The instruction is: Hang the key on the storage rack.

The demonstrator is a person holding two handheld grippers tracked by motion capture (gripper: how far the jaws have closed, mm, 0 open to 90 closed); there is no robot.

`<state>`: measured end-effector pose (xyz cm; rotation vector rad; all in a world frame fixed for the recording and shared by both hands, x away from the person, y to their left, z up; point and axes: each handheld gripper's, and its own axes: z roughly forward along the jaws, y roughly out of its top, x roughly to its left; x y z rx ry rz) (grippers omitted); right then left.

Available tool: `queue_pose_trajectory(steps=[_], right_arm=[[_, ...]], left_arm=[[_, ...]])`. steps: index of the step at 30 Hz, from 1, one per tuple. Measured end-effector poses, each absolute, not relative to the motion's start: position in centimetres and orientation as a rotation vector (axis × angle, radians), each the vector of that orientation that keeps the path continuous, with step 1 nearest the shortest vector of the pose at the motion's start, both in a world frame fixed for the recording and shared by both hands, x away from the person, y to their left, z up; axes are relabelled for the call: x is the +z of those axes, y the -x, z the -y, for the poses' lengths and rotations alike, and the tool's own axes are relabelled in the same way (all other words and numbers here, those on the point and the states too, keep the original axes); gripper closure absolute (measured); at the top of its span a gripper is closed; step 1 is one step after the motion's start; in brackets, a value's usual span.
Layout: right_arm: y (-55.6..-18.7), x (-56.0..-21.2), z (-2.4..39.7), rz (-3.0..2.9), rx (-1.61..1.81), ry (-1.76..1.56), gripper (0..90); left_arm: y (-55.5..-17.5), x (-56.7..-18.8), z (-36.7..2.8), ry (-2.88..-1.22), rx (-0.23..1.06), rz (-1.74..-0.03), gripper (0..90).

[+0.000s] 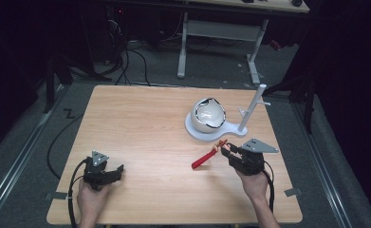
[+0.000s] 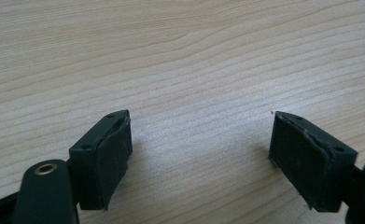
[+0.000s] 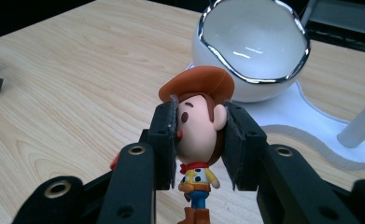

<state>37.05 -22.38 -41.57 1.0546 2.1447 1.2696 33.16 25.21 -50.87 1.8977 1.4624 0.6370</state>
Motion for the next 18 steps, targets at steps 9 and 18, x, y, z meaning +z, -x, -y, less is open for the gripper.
queue_pose_trajectory(steps=[9, 18], right_arm=[[-36.7, -40.4, 23.3, -2.102, 1.294, -1.056, 67.3], [-36.3, -39.9, 24.1, -2.064, 1.309, -1.067, 67.3]], left_arm=[[-33.2, -50.9, -25.2, -1.898, 0.637, -1.462, 21.6], [-33.2, -50.9, -25.2, -1.898, 0.637, -1.462, 21.6]])
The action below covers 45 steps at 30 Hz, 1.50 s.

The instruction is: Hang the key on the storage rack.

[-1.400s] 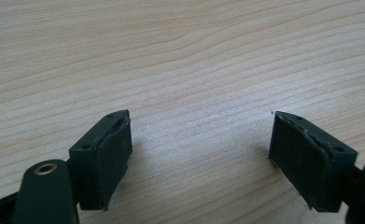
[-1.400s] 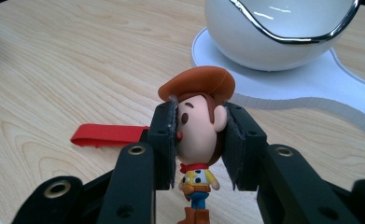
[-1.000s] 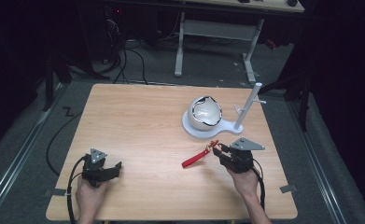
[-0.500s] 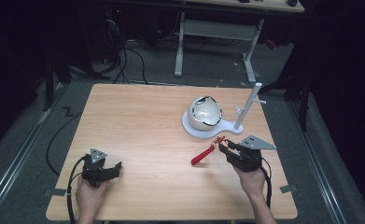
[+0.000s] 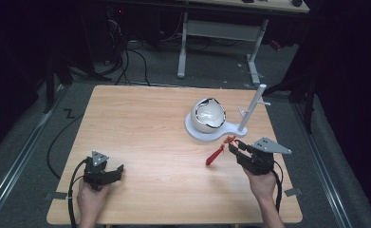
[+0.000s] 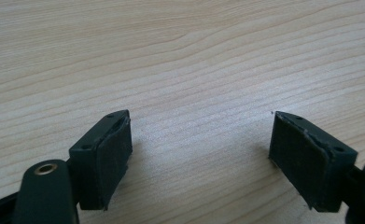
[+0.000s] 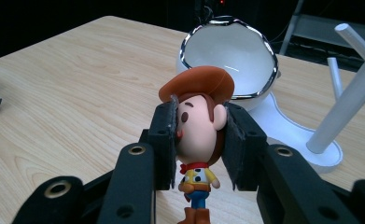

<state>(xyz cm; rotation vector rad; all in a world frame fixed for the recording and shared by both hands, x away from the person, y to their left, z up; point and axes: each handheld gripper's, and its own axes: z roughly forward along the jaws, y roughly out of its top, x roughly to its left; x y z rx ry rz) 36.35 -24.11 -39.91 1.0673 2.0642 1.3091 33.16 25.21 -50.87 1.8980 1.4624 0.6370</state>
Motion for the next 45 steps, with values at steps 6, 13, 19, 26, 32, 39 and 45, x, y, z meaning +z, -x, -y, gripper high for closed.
queue_pose_trajectory(steps=[6, 13, 19, 26, 32, 39, 45], right_arm=[[-36.1, -39.7, 24.8, -2.043, 1.311, -1.074, 67.3], [-35.9, -39.1, 25.7, -2.006, 1.319, -1.084, 67.3], [-35.8, -38.6, 26.1, -1.983, 1.309, -1.081, 67.3], [-35.7, -38.4, 26.5, -1.969, 1.300, -1.084, 67.3], [-35.6, -37.9, 27.1, -1.946, 1.302, -1.088, 67.3], [-35.7, -37.7, 27.8, -1.928, 1.288, -1.101, 67.3], [-35.9, -37.8, 28.2, -1.909, 1.285, -1.118, 67.3]], left_arm=[[-33.2, -50.9, -25.2, -1.898, 0.637, -1.462, 21.6], [-33.2, -50.9, -25.2, -1.898, 0.637, -1.462, 21.6], [-33.2, -50.9, -25.2, -1.898, 0.637, -1.462, 21.6], [-33.2, -50.9, -25.2, -1.898, 0.637, -1.462, 21.6], [-33.2, -50.9, -25.2, -1.898, 0.637, -1.462, 21.6], [-33.2, -50.9, -25.2, -1.899, 0.638, -1.462, 21.6], [-33.2, -50.9, -25.2, -1.899, 0.638, -1.462, 21.6]])
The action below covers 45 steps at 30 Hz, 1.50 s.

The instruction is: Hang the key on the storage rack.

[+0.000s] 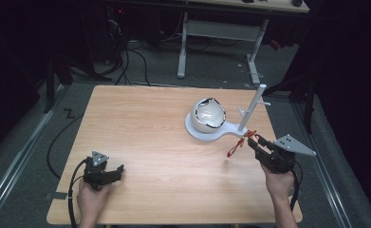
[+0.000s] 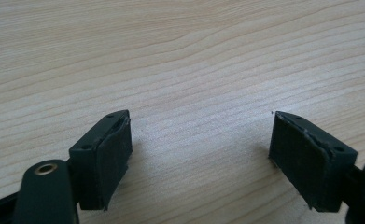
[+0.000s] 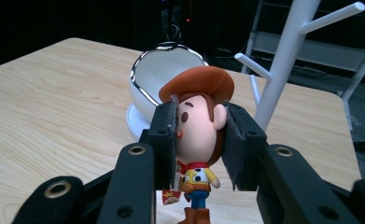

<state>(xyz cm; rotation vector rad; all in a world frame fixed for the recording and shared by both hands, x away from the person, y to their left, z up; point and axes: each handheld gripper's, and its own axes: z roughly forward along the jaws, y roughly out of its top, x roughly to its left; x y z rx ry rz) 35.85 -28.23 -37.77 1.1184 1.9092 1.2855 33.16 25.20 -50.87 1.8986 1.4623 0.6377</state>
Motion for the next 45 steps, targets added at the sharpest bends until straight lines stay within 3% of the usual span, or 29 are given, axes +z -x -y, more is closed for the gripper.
queue_pose_trajectory(steps=[45], right_arm=[[-39.2, -34.1, 30.9, -1.761, 1.239, -1.178, 67.3]], left_arm=[[-33.2, -50.9, -25.2, -1.899, 0.638, -1.462, 21.6]])
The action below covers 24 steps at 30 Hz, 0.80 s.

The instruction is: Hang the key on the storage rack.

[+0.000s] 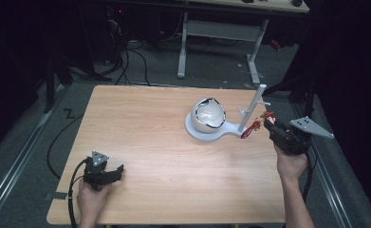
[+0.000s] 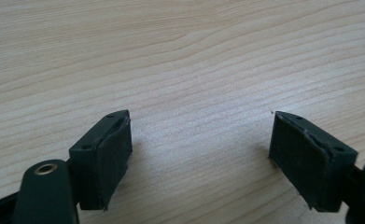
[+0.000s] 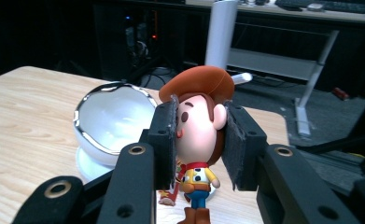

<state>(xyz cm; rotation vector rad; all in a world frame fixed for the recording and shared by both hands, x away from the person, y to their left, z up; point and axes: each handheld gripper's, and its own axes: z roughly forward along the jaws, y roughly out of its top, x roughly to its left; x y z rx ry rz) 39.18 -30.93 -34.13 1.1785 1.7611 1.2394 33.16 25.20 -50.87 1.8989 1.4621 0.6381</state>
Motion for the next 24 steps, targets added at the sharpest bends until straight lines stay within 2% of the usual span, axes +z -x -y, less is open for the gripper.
queue_pose_trajectory(steps=[15, 24], right_arm=[[-40.6, -32.9, 33.1, -1.699, 1.216, -1.248, 67.3], [-41.9, -31.8, 33.0, -1.698, 1.194, -1.241, 67.3]], left_arm=[[-33.2, -50.9, -25.2, -1.900, 0.639, -1.462, 21.6], [-33.2, -50.9, -25.2, -1.900, 0.639, -1.462, 21.6]])
